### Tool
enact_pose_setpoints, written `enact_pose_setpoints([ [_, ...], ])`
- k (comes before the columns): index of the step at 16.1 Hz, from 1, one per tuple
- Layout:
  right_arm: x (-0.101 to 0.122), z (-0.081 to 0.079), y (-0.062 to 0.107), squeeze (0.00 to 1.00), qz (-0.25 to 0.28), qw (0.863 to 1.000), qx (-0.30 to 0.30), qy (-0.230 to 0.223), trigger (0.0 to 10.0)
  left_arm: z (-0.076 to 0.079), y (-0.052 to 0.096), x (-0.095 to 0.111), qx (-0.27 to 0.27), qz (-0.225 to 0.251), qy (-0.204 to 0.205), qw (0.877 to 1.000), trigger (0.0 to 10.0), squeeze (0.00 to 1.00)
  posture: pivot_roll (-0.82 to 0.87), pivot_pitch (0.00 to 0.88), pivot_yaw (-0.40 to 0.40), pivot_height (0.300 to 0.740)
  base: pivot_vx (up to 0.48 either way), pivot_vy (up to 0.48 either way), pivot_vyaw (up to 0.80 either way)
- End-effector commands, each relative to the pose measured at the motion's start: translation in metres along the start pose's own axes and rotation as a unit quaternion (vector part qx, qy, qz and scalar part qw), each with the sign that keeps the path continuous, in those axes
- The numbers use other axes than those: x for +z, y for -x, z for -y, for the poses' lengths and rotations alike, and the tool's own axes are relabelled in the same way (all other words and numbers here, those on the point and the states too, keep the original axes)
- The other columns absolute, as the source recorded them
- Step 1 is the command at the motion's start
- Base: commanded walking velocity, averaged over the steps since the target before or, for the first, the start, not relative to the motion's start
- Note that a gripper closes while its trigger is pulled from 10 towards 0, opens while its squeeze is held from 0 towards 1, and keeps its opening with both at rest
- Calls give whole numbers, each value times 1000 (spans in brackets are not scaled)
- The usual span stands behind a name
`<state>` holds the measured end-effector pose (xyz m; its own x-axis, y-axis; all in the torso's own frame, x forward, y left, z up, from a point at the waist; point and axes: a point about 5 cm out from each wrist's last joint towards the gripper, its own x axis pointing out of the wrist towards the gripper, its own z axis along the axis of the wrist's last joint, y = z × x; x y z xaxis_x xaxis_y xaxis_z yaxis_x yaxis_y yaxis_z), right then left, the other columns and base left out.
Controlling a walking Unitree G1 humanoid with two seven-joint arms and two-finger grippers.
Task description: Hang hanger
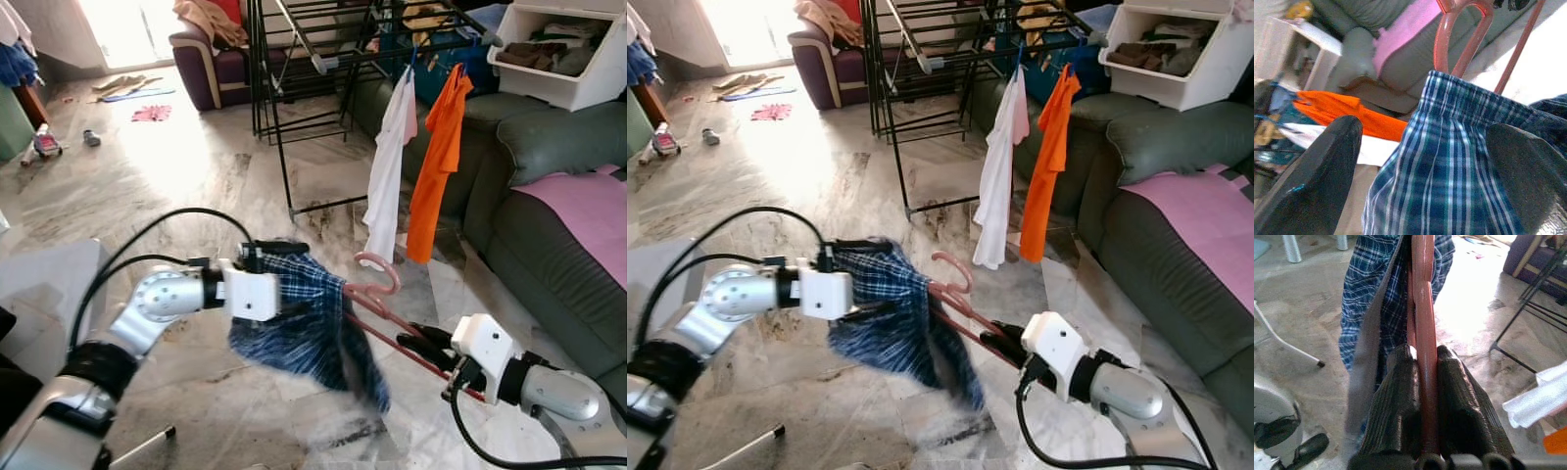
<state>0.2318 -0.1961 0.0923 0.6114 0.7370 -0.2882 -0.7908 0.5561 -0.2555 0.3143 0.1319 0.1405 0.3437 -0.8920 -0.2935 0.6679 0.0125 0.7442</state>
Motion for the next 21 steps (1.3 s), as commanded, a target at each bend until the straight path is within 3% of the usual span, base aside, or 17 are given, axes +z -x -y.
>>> enact_pose_setpoints([
  [1,8,-2,-2,0,12,1000,16,14,10000,-4,-1,0,-10,-5,-5,1000,10000,0,-71,24,15,740,0,0,0],
  [6,11,-12,-2,0,12,998,53,17,10000,1,-15,-2,-56,-1,8,998,10000,0,-83,20,16,740,0,0,0],
  [8,11,-12,-1,0,12,998,53,18,10000,3,-15,-4,-78,-5,9,997,431,0,-88,22,18,740,0,0,0],
  [9,11,-12,-1,0,12,998,54,19,10000,4,-14,-5,-81,-6,10,997,0,0,-88,22,18,740,0,0,0],
  [15,10,-14,-1,0,3,998,60,30,10000,-1,-8,-18,-121,-55,26,991,0,0,-88,22,19,740,0,0,0],
  [21,12,-16,-5,0,1,997,70,37,10000,0,-16,-23,-141,-84,30,986,0,0,-105,17,20,740,0,0,0],
])
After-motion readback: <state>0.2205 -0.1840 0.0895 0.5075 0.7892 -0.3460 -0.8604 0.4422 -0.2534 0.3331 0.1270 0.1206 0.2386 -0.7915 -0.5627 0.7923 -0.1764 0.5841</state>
